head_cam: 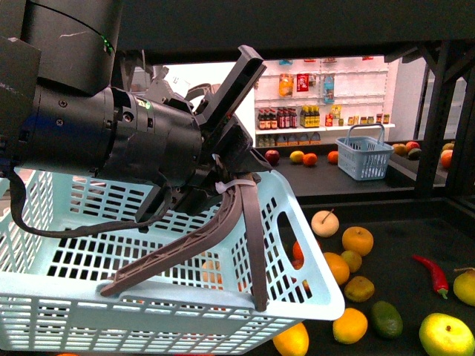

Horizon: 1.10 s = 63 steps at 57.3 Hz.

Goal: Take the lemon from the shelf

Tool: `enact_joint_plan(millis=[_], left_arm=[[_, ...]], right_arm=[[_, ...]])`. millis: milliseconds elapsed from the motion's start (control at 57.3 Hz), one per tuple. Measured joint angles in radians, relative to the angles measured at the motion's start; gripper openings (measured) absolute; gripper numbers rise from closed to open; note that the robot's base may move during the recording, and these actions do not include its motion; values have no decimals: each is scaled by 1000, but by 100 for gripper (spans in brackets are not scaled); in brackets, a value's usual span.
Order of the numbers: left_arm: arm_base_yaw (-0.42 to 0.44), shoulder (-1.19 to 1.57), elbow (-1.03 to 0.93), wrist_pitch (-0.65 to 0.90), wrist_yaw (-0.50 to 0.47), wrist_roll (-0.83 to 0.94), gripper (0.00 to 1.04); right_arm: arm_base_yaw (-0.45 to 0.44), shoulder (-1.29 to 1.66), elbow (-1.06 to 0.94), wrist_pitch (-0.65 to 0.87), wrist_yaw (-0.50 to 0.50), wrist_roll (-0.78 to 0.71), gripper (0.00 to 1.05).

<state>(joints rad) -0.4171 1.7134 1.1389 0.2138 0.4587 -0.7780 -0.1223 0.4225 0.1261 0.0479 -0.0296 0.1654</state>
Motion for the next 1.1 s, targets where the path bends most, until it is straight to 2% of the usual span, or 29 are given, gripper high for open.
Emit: enact_joint_plan(millis=[140,210,332,541,856,1100], left_arm=[[0,0,0,0,4,0,14],[0,0,0,0,5,0,14],[0,0,1,0,5,0,14],[0,2,1,0,5,3,14],[0,2,1,0,5,3,14],[0,2,1,0,5,3,13]], right_arm=[[-97,412,158,257,-123,2,97],[-119,789,361,306,-183,19,97],[-111,1213,632,221,-146,56,97],[-35,1644,1033,63,-85,170,97],[55,1983,1410,-126,30,265,97],[83,2148,1592,-200,56,319,97]])
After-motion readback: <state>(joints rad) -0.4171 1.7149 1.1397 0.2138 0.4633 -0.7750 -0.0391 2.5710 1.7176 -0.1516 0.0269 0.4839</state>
